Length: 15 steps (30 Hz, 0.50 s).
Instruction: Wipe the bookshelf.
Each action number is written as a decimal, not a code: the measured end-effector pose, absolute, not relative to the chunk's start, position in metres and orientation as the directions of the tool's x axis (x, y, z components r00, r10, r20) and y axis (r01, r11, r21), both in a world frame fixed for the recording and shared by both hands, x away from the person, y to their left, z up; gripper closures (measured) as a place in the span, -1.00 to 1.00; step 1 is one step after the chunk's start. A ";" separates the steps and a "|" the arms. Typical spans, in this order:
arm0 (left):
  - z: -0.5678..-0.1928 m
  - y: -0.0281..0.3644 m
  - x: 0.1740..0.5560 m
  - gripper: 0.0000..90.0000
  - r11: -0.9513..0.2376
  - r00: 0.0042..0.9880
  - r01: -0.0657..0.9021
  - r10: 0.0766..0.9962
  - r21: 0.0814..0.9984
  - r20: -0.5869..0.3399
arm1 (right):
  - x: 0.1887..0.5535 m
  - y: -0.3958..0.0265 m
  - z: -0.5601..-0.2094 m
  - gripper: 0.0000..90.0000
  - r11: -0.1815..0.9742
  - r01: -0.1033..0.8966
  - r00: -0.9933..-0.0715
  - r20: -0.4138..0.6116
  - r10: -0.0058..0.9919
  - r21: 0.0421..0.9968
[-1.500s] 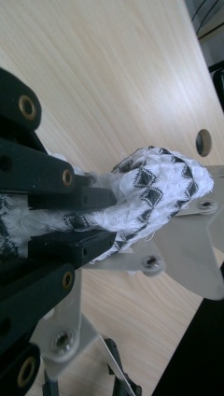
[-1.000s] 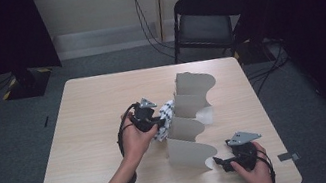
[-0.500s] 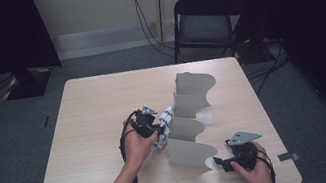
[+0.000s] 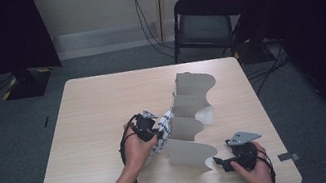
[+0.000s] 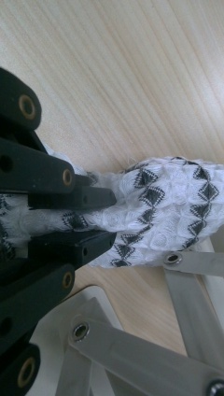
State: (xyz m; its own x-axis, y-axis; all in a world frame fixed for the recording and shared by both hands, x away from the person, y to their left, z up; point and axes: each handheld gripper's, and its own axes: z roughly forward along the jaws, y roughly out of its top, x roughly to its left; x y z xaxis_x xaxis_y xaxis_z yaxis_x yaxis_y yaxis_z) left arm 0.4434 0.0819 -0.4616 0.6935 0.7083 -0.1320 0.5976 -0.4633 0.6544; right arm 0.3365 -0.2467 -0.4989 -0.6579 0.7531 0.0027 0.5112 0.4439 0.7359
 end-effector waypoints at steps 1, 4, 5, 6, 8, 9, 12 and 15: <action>-0.459 0.082 0.444 0.77 -0.457 0.692 0.595 0.710 0.661 -0.132 | 0.336 -0.247 -0.499 -0.64 0.445 0.512 -0.659 0.003 0.753 0.735; -0.448 0.084 0.444 0.77 -0.447 0.693 0.585 0.709 0.677 -0.130 | 0.336 -0.247 -0.499 -0.64 0.444 0.512 -0.659 0.004 0.752 0.735; -0.443 0.084 0.445 0.77 -0.442 0.694 0.576 0.709 0.687 -0.126 | 0.336 -0.247 -0.499 -0.64 0.445 0.512 -0.659 0.004 0.752 0.735; -0.440 0.085 0.445 0.77 -0.440 0.694 0.576 0.709 0.689 -0.127 | 0.336 -0.247 -0.499 -0.64 0.445 0.512 -0.659 0.004 0.752 0.735; -0.430 0.086 0.446 0.77 -0.435 0.697 0.566 0.706 0.700 -0.124 | 0.336 -0.247 -0.499 -0.64 0.445 0.512 -0.659 0.003 0.752 0.735; -0.426 0.086 0.446 0.77 -0.428 0.696 0.562 0.708 0.708 -0.124 | 0.336 -0.247 -0.499 -0.64 0.445 0.512 -0.659 0.004 0.752 0.735; -0.414 0.085 0.447 0.77 -0.421 0.701 0.544 0.704 0.726 -0.117 | 0.336 -0.247 -0.499 -0.64 0.444 0.511 -0.658 0.003 0.753 0.736; -0.405 0.086 0.447 0.77 -0.404 0.700 0.534 0.704 0.743 -0.121 | 0.336 -0.247 -0.499 -0.64 0.445 0.512 -0.659 0.003 0.752 0.735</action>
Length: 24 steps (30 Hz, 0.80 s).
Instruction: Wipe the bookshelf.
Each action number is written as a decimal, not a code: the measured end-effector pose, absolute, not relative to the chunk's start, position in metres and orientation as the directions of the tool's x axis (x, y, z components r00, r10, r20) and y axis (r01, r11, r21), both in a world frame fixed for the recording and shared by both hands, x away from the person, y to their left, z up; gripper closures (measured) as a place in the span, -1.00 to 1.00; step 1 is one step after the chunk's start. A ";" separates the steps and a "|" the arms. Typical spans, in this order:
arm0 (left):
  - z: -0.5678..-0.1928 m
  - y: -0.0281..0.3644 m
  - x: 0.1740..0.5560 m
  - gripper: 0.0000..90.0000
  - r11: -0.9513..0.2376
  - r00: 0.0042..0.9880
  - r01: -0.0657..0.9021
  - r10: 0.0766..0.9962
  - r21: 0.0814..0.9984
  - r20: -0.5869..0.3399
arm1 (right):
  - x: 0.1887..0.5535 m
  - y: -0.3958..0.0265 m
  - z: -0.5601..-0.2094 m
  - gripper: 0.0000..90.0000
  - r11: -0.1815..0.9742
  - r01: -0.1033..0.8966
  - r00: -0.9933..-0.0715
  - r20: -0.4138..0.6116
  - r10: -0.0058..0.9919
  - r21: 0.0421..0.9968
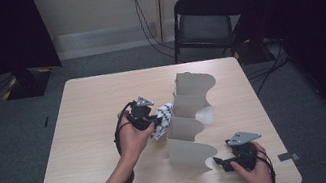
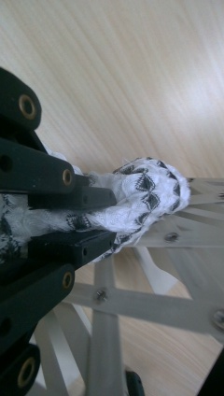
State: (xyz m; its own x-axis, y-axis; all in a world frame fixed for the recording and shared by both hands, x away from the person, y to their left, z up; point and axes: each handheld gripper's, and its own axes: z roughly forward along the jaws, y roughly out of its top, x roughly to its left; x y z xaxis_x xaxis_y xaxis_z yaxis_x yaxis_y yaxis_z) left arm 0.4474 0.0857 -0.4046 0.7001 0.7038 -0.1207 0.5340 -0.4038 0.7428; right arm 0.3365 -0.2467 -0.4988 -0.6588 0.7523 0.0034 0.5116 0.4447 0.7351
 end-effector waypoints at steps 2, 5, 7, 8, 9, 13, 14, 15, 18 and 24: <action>-0.398 0.087 0.448 0.77 -0.399 0.698 0.529 0.707 0.749 -0.116 | 0.336 -0.247 -0.499 -0.64 0.445 0.512 -0.659 0.003 0.752 0.735; -0.388 0.089 0.448 0.77 -0.388 0.700 0.511 0.706 0.767 -0.110 | 0.336 -0.247 -0.499 -0.64 0.445 0.512 -0.659 0.004 0.752 0.735; -0.380 0.088 0.447 0.77 -0.379 0.700 0.503 0.706 0.776 -0.109 | 0.336 -0.247 -0.499 -0.64 0.445 0.512 -0.659 0.003 0.752 0.735; -0.374 0.088 0.447 0.77 -0.382 0.703 0.491 0.704 0.783 -0.097 | 0.336 -0.247 -0.499 -0.64 0.445 0.512 -0.659 0.003 0.752 0.735; -0.370 0.088 0.447 0.77 -0.371 0.704 0.482 0.704 0.793 -0.099 | 0.336 -0.247 -0.499 -0.64 0.444 0.511 -0.658 0.003 0.753 0.736; -0.353 0.087 0.446 0.77 -0.368 0.709 0.451 0.701 0.813 -0.076 | 0.336 -0.247 -0.499 -0.64 0.444 0.511 -0.658 0.003 0.753 0.736; -0.351 0.087 0.447 0.77 -0.364 0.708 0.446 0.702 0.818 -0.073 | 0.336 -0.247 -0.499 -0.64 0.445 0.512 -0.659 0.003 0.752 0.735; -0.350 0.087 0.447 0.77 -0.364 0.708 0.442 0.703 0.820 -0.070 | 0.336 -0.247 -0.499 -0.64 0.445 0.512 -0.658 0.003 0.753 0.735; -0.353 0.084 0.449 0.76 -0.378 0.713 0.439 0.699 0.815 -0.060 | 0.336 -0.247 -0.499 -0.64 0.445 0.512 -0.659 0.003 0.752 0.735; -0.380 0.079 0.457 0.76 -0.382 0.704 0.478 0.705 0.791 -0.085 | 0.336 -0.247 -0.499 -0.64 0.444 0.511 -0.658 0.003 0.753 0.736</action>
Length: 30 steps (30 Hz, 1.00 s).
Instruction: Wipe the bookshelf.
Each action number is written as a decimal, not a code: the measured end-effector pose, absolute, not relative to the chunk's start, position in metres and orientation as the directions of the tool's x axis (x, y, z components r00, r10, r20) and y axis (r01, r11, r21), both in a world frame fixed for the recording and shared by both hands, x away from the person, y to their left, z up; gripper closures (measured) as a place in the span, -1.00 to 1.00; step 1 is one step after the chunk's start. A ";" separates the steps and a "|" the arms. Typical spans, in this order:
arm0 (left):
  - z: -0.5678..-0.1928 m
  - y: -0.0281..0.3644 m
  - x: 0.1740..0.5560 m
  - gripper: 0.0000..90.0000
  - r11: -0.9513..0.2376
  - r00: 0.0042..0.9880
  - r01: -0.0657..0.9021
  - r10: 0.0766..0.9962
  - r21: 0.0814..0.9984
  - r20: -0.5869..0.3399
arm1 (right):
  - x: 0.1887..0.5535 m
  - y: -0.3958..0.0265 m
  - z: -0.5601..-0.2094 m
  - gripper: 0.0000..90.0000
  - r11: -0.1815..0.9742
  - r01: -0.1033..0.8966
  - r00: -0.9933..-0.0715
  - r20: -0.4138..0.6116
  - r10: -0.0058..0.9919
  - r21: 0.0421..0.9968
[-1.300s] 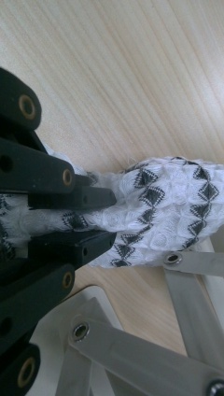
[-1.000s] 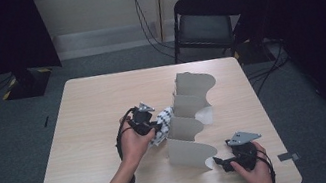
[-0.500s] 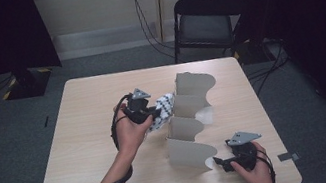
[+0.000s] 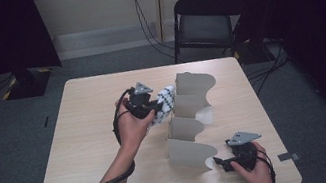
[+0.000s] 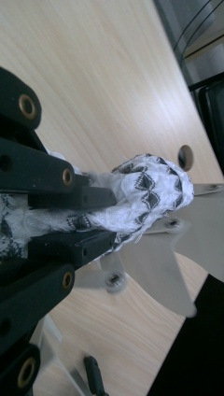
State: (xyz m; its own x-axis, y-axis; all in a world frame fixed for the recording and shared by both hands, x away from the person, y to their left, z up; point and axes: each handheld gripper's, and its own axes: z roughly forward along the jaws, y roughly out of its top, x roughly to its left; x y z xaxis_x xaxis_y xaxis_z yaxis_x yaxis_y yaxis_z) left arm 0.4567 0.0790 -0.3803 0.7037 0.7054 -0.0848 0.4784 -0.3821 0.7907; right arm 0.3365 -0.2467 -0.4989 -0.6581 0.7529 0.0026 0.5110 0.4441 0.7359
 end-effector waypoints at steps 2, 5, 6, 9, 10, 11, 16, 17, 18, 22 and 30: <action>-0.391 0.077 0.459 0.76 -0.385 0.704 0.492 0.704 0.780 -0.096 | 0.336 -0.247 -0.499 -0.64 0.445 0.511 -0.659 0.003 0.752 0.735; -0.404 0.075 0.460 0.76 -0.384 0.702 0.507 0.704 0.771 -0.111 | 0.336 -0.247 -0.499 -0.64 0.445 0.512 -0.659 0.004 0.752 0.735; -0.409 0.074 0.460 0.76 -0.386 0.701 0.512 0.704 0.767 -0.114 | 0.336 -0.247 -0.499 -0.64 0.445 0.512 -0.659 0.004 0.752 0.735; -0.420 0.073 0.458 0.76 -0.394 0.700 0.527 0.704 0.753 -0.121 | 0.337 -0.247 -0.499 -0.64 0.445 0.511 -0.659 0.004 0.752 0.735; -0.423 0.073 0.458 0.76 -0.397 0.697 0.533 0.706 0.747 -0.121 | 0.336 -0.247 -0.499 -0.64 0.445 0.512 -0.659 0.004 0.752 0.735; -0.426 0.073 0.458 0.76 -0.402 0.698 0.534 0.706 0.743 -0.120 | 0.336 -0.247 -0.499 -0.64 0.444 0.511 -0.659 0.003 0.753 0.736; -0.439 0.075 0.457 0.77 -0.421 0.696 0.554 0.708 0.718 -0.122 | 0.337 -0.247 -0.499 -0.64 0.445 0.510 -0.659 0.002 0.752 0.736; -0.442 0.076 0.456 0.77 -0.421 0.695 0.556 0.709 0.716 -0.123 | 0.337 -0.247 -0.499 -0.64 0.445 0.511 -0.660 0.003 0.751 0.735; -0.444 0.076 0.456 0.77 -0.421 0.692 0.560 0.711 0.714 -0.124 | 0.337 -0.247 -0.499 -0.64 0.445 0.510 -0.659 0.002 0.752 0.736; -0.458 0.078 0.454 0.76 -0.425 0.685 0.579 0.716 0.696 -0.132 | 0.337 -0.247 -0.499 -0.64 0.445 0.510 -0.659 0.002 0.752 0.736; -0.472 0.079 0.451 0.76 -0.444 0.685 0.590 0.718 0.675 -0.125 | 0.336 -0.247 -0.499 -0.64 0.445 0.510 -0.660 0.002 0.751 0.736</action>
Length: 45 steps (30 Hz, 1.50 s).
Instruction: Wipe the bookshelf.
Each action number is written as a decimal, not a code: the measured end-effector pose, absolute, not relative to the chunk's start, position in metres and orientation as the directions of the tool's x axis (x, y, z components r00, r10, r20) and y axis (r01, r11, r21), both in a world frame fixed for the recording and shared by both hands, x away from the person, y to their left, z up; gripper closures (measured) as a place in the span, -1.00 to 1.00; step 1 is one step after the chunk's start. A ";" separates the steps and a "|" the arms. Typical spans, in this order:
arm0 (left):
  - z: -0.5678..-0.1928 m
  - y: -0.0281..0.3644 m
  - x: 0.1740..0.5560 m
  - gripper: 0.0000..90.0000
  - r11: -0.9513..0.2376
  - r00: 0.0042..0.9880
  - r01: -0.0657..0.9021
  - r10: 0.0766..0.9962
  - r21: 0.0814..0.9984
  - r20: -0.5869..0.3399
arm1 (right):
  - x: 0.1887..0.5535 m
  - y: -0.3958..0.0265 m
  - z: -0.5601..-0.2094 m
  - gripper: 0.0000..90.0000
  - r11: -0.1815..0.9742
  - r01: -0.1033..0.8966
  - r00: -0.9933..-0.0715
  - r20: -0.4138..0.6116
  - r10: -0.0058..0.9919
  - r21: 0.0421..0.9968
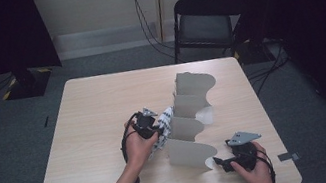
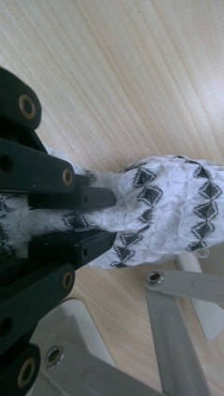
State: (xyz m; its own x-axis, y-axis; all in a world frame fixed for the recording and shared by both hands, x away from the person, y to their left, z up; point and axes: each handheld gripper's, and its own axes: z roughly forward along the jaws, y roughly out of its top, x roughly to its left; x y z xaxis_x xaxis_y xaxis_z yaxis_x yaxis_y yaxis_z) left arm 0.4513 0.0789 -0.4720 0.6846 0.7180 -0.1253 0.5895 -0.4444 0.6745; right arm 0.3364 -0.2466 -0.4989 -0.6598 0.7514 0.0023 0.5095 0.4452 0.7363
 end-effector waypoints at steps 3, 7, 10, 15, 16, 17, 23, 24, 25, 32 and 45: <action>-0.473 0.079 0.451 0.76 -0.433 0.678 0.592 0.723 0.679 -0.130 | 0.336 -0.247 -0.499 -0.64 0.445 0.509 -0.660 0.002 0.751 0.736; -0.474 0.082 0.452 0.63 -0.427 0.676 0.575 0.728 0.698 -0.111 | 0.336 -0.247 -0.499 -0.64 0.445 0.510 -0.660 0.002 0.751 0.736; -0.474 0.087 0.449 0.46 -0.407 0.674 0.570 0.729 0.714 -0.123 | 0.336 -0.247 -0.499 -0.64 0.445 0.509 -0.660 0.003 0.751 0.736; -0.465 0.098 0.442 0.26 -0.400 0.674 0.554 0.730 0.730 -0.112 | 0.336 -0.247 -0.499 -0.64 0.446 0.510 -0.660 0.002 0.751 0.736; -0.463 0.101 0.441 0.24 -0.403 0.678 0.546 0.728 0.735 -0.104 | 0.336 -0.247 -0.499 -0.64 0.445 0.509 -0.660 0.002 0.751 0.736; -0.461 0.104 0.438 0.23 -0.399 0.673 0.550 0.732 0.733 -0.107 | 0.336 -0.247 -0.499 -0.64 0.445 0.509 -0.660 0.002 0.751 0.736; -0.462 0.113 0.430 0.08 -0.416 0.669 0.563 0.737 0.714 -0.098 | 0.336 -0.247 -0.499 -0.64 0.445 0.509 -0.660 0.002 0.751 0.736; -0.464 0.112 0.429 0.07 -0.420 0.674 0.564 0.731 0.711 -0.104 | 0.336 -0.247 -0.499 -0.64 0.445 0.510 -0.660 0.002 0.751 0.736; -0.467 0.112 0.428 0.07 -0.423 0.676 0.566 0.730 0.708 -0.104 | 0.336 -0.247 -0.499 -0.64 0.445 0.509 -0.660 0.002 0.751 0.736; -0.484 0.105 0.427 0.14 -0.466 0.692 0.542 0.719 0.699 -0.058 | 0.336 -0.247 -0.499 -0.64 0.446 0.509 -0.660 0.002 0.751 0.736; -0.478 0.100 0.432 0.77 -0.467 0.694 0.579 0.713 0.668 -0.104 | 0.336 -0.247 -0.499 -0.64 0.445 0.509 -0.660 0.002 0.751 0.736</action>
